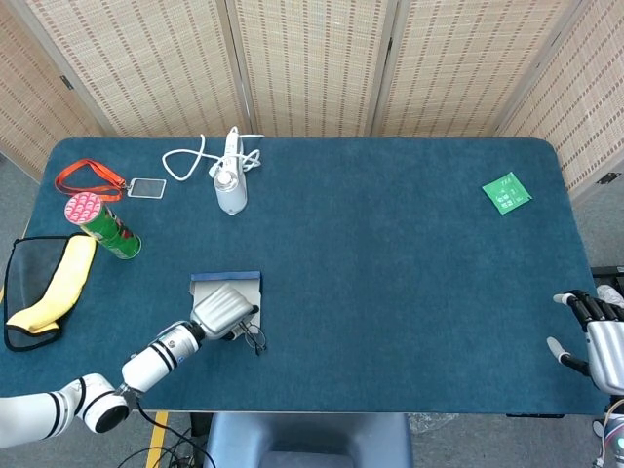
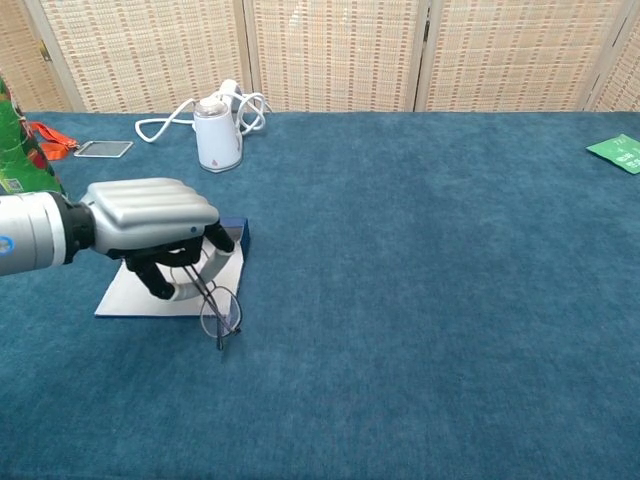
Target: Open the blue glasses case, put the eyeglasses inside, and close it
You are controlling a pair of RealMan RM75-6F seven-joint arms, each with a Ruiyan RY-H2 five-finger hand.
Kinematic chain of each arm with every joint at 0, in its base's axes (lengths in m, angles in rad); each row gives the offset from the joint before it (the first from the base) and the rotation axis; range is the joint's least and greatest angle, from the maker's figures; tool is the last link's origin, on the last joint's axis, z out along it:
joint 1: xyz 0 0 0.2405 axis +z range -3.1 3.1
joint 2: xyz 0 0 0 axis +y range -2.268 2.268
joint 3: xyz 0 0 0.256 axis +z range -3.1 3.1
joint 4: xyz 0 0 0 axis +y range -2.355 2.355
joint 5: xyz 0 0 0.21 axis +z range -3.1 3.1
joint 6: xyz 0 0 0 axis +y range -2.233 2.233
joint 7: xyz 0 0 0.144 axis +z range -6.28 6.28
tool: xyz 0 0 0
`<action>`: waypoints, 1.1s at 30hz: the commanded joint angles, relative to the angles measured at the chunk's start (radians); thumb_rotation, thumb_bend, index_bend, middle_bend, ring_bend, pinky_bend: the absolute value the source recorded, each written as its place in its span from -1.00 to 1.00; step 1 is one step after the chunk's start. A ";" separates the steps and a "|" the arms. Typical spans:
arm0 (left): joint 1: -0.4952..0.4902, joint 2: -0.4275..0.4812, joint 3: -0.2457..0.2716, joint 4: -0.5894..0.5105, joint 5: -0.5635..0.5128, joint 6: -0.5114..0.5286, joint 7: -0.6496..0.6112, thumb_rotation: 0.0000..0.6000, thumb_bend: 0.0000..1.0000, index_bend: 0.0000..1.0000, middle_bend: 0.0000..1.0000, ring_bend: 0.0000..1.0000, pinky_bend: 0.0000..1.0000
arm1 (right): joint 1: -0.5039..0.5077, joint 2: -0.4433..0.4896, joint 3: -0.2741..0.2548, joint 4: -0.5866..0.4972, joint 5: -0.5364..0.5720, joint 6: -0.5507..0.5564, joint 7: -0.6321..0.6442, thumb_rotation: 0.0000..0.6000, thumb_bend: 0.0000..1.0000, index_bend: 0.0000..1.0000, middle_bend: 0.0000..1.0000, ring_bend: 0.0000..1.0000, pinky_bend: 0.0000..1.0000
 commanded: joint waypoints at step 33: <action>-0.036 0.052 -0.005 -0.097 -0.361 -0.002 0.148 1.00 -0.09 -0.79 0.95 0.81 0.92 | -0.011 0.003 -0.003 0.004 0.001 0.013 0.010 1.00 -0.57 -0.45 -0.46 -0.31 -0.40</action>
